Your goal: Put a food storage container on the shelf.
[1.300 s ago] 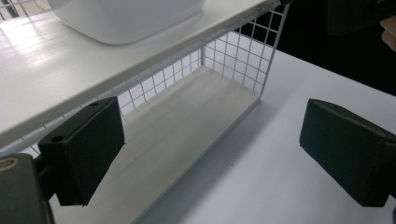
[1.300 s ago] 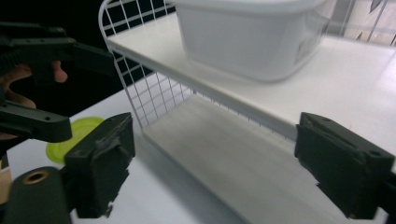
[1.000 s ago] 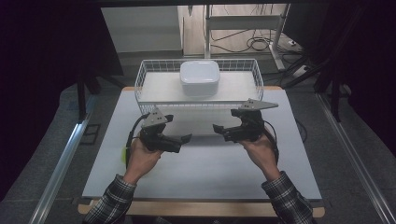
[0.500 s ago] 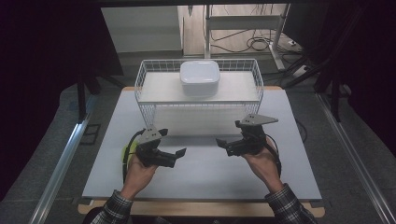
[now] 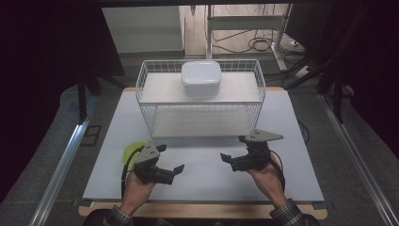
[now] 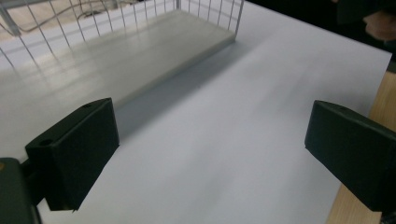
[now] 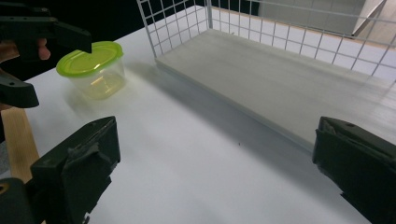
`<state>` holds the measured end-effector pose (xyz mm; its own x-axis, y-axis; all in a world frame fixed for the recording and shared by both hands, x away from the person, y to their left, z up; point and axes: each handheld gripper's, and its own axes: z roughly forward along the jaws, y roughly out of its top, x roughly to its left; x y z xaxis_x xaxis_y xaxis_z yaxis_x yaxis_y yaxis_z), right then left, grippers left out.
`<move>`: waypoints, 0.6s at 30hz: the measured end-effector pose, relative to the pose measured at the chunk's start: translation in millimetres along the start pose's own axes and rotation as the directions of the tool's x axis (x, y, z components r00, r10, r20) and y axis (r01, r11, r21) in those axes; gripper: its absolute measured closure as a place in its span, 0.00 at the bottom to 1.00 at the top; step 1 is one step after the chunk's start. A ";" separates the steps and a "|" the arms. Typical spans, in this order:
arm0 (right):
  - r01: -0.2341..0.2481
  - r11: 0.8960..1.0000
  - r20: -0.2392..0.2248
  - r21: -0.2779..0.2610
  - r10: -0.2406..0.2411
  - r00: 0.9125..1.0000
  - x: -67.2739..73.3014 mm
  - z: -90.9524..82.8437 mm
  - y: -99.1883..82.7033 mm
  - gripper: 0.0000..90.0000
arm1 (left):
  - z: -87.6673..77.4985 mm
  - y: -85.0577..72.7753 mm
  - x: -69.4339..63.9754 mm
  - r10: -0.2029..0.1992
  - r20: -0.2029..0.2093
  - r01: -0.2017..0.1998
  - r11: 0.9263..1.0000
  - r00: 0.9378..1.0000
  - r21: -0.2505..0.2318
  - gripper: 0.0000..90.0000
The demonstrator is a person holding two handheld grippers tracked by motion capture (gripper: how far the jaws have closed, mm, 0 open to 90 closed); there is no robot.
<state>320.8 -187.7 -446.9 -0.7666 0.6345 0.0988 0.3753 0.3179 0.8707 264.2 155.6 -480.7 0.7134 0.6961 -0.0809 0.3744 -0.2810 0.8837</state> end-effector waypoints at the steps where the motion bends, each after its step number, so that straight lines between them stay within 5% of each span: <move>1: -0.001 1.000 0.001 0.002 0.001 1.000 0.3 -1.3 -3.0 0.01 | 0.1 -2.1 -0.5 -0.004 -0.001 0.004 1.000 1.000 0.004 0.03; 11: -0.011 0.998 0.007 0.060 0.011 1.000 4.6 -2.9 -31.2 0.02 | 0.6 -27.5 -7.8 0.031 -0.042 -0.029 0.998 0.999 0.051 0.02; 18: -0.024 0.994 -0.004 0.104 0.024 1.000 8.2 -2.1 -51.0 0.02 | 3.4 -32.8 -11.0 0.050 -0.033 -0.047 0.994 0.998 0.095 0.02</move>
<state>294.3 -200.2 -489.5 -0.7592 0.6394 0.1217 0.4456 0.3744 0.8132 246.1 155.0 -510.3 0.7116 0.7023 -0.0211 0.3948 -0.3749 0.8388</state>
